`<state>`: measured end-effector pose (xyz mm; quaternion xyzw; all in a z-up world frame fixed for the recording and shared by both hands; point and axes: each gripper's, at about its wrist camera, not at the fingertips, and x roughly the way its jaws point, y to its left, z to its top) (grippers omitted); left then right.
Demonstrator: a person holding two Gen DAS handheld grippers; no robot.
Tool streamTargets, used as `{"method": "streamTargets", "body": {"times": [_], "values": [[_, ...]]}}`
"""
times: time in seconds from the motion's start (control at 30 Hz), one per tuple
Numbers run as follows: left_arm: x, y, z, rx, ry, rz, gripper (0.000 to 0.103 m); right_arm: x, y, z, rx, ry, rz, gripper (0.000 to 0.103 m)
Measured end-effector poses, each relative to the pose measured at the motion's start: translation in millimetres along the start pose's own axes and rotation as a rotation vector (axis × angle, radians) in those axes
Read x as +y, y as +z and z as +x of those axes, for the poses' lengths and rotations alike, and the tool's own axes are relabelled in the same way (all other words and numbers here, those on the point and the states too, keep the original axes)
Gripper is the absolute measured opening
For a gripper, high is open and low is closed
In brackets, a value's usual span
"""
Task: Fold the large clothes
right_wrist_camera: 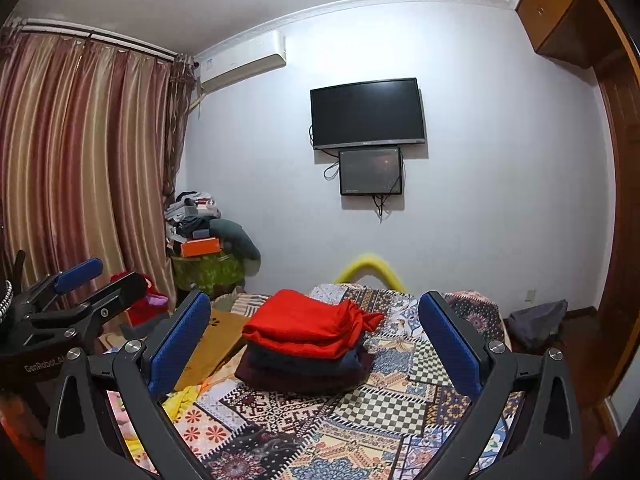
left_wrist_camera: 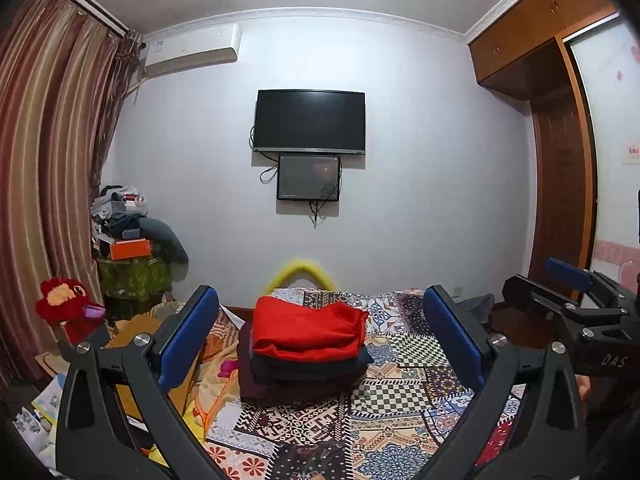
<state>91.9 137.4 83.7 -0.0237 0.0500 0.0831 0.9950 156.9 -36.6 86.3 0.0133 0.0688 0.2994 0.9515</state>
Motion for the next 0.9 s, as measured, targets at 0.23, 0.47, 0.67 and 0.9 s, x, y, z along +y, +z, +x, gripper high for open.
{"method": "streamTargets", "body": {"times": [0.23,0.47,0.67,0.9], "values": [[-0.6,-3.0,4.4,0.019,-0.015,-0.002,0.103,-1.9,-2.0,0.3,0.008,0.002,0.009,0.103],[-2.7,-5.0,6.7,0.026,-0.015,0.003,0.103,-2.8,-2.7,2.4,0.020,0.009,0.023,0.103],[-3.8,-6.7,6.9,0.025,-0.010,0.005,0.103,-2.6,-3.8,1.7,0.018,0.002,0.022,0.103],[-1.2,-9.7,8.4,0.029,-0.006,-0.004,0.103,-2.1,-5.1,4.5,0.027,-0.002,0.020,0.103]]}}
